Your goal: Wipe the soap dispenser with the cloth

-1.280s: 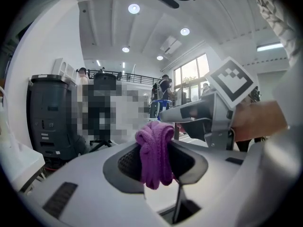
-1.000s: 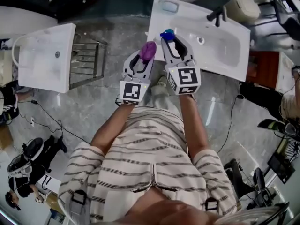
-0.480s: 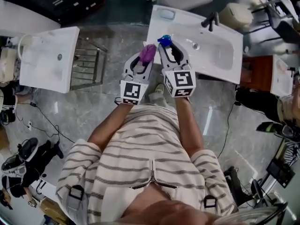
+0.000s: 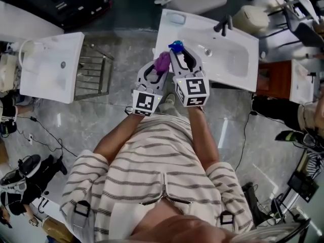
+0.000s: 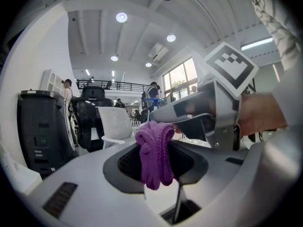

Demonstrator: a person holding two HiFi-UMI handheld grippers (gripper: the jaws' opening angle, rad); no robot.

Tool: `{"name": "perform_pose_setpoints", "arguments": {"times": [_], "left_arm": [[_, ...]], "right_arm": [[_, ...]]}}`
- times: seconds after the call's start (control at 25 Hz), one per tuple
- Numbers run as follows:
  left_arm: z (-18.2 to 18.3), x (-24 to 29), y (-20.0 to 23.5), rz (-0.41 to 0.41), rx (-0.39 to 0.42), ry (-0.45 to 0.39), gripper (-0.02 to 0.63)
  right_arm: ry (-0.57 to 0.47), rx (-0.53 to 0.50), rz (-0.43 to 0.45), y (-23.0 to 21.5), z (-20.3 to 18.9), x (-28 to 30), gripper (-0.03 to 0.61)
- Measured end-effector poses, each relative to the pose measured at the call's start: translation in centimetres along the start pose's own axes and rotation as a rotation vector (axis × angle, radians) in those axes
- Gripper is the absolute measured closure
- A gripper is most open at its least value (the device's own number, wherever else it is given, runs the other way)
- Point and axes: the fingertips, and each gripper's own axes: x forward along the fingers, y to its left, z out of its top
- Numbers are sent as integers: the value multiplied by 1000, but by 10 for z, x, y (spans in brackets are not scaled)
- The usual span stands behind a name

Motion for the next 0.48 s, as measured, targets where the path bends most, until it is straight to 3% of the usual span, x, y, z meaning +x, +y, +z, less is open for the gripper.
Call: {"name": "perform_pose_setpoints", "arguments": {"times": [0.48], "left_arm": [[8, 6, -29, -80, 59, -31, 483]], "right_arm": [[-3, -28, 23, 10, 11, -6, 448]]}}
